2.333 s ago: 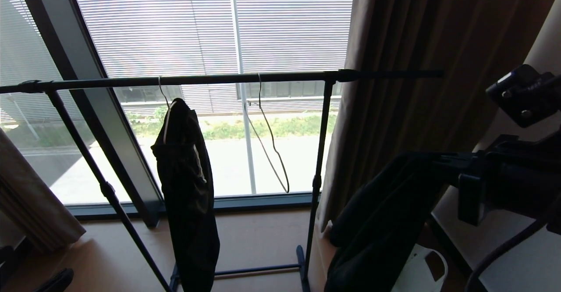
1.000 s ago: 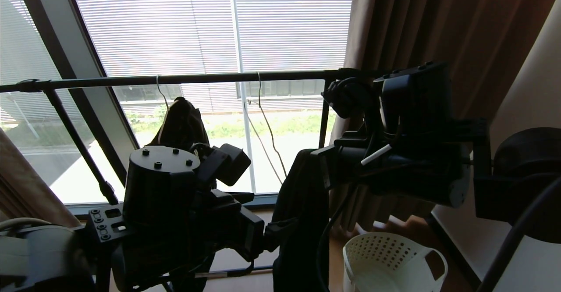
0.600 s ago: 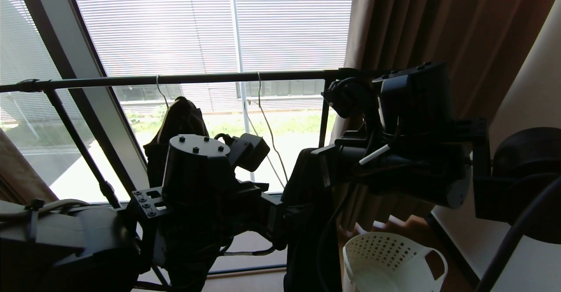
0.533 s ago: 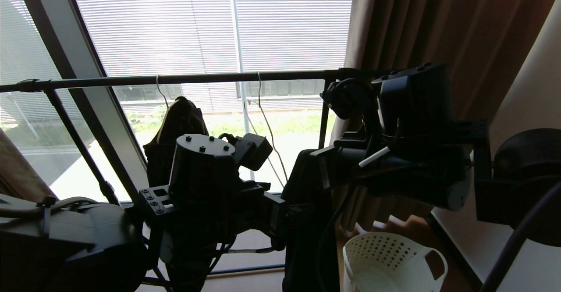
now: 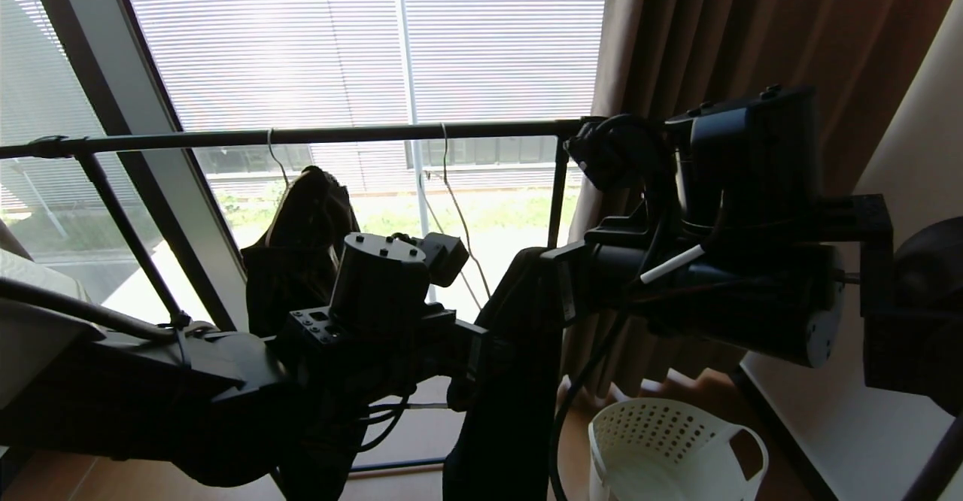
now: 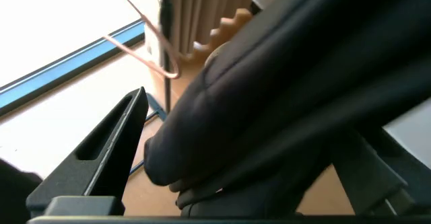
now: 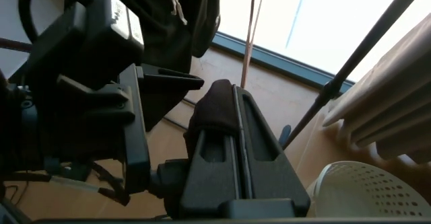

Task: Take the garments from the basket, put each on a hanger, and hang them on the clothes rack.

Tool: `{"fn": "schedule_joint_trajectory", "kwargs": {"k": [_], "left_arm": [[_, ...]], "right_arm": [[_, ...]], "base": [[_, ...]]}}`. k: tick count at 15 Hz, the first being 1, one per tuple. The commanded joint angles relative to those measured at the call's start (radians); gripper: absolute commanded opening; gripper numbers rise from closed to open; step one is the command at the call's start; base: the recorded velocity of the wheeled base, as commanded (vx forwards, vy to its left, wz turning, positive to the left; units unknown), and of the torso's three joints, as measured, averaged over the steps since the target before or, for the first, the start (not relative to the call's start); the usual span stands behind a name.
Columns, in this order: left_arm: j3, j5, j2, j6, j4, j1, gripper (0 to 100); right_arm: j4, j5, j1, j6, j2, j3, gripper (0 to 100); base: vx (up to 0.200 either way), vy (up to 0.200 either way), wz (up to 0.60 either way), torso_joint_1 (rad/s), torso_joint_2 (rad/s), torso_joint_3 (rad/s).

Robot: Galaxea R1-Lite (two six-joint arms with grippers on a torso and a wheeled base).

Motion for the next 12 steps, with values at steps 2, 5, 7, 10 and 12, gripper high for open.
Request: {"fn": "schedule_joint_trajectory", "kwargs": {"k": [2, 5, 7, 10, 12], "left_arm": [[0.033, 0.001, 0.022, 0.001, 0.0, 0.04, 100], [0.035, 0.001, 0.054, 0.001, 0.0, 0.062, 100], [0.035, 0.001, 0.076, 0.001, 0.0, 0.062, 100], [0.035, 0.001, 0.12, 0.003, -0.032, 0.063, 100], [0.036, 0.001, 0.142, 0.004, -0.038, 0.063, 100]], "right_arm": [[-0.001, -0.001, -0.004, 0.0, -0.053, 0.001, 0], [-0.004, -0.002, -0.005, 0.0, -0.086, 0.027, 0], [-0.008, -0.002, -0.016, 0.0, -0.099, 0.044, 0], [-0.01, -0.001, -0.025, 0.0, -0.129, 0.063, 0], [-0.011, 0.001, -0.042, 0.0, -0.153, 0.078, 0]], "base": [[0.0, 0.0, 0.0, 0.0, 0.0, 0.0], [0.0, 0.0, 0.0, 0.0, 0.0, 0.0], [0.0, 0.0, 0.0, 0.0, 0.0, 0.0], [0.0, 0.0, 0.0, 0.0, 0.0, 0.0], [0.0, 0.0, 0.0, 0.0, 0.0, 0.0]]}}
